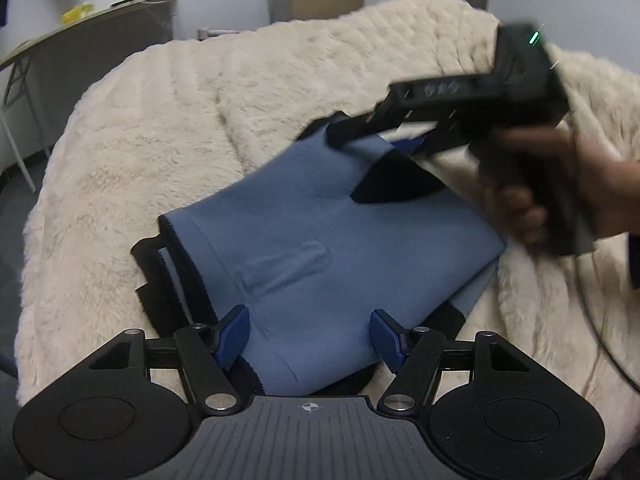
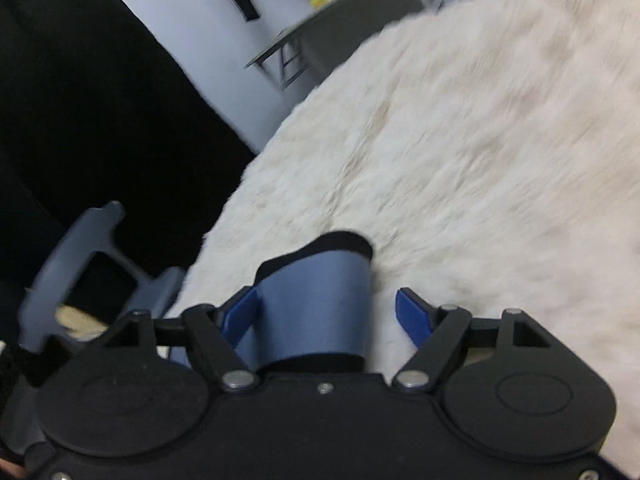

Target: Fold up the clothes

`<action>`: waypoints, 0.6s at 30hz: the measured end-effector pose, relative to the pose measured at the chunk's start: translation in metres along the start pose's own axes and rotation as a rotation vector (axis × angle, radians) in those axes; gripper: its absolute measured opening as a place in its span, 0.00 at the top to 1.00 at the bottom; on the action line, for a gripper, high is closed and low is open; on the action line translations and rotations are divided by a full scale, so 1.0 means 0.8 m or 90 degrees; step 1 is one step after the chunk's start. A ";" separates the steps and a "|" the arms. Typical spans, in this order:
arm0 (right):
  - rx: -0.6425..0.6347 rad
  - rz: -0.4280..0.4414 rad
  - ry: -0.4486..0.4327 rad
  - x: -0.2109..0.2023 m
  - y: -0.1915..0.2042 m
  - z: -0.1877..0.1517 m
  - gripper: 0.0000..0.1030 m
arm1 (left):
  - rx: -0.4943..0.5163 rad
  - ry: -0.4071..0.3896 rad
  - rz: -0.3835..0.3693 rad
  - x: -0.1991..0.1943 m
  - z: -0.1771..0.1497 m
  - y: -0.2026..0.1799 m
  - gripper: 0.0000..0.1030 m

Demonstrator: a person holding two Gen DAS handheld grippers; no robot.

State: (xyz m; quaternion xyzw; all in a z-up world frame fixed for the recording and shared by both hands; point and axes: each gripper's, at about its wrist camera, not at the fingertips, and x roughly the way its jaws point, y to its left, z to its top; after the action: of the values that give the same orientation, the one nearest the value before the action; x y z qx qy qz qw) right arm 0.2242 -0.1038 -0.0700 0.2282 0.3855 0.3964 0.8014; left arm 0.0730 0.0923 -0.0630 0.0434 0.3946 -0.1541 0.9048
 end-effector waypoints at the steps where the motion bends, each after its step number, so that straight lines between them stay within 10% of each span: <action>1: 0.010 0.030 0.014 0.011 -0.004 0.004 0.28 | -0.011 -0.004 0.000 0.000 0.001 0.003 0.40; 2: 0.012 0.043 0.021 0.016 -0.007 0.007 0.31 | -0.022 -0.007 0.001 -0.003 -0.001 0.006 0.39; 4: -0.007 0.055 0.046 0.020 -0.004 0.019 0.82 | -0.041 -0.011 0.004 -0.023 -0.014 0.012 0.38; 10: -0.089 0.055 -0.060 -0.039 0.002 0.058 0.83 | -0.155 -0.061 -0.001 -0.036 -0.021 0.054 0.36; 14: -0.110 -0.048 -0.139 -0.085 -0.031 0.093 0.75 | -0.177 -0.070 -0.008 -0.045 -0.025 0.063 0.36; 16: -0.144 -0.164 -0.088 -0.077 -0.047 0.101 0.48 | -0.168 -0.069 -0.009 -0.044 -0.024 0.059 0.36; 18: -0.174 -0.328 -0.054 -0.074 -0.048 0.099 0.48 | -0.157 -0.065 -0.008 -0.044 -0.022 0.055 0.36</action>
State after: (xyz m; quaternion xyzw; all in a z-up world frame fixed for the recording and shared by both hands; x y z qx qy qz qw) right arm 0.2822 -0.1791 -0.0224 0.0290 0.3397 0.2186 0.9143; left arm 0.0521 0.1458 -0.0512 -0.0783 0.3644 -0.1120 0.9212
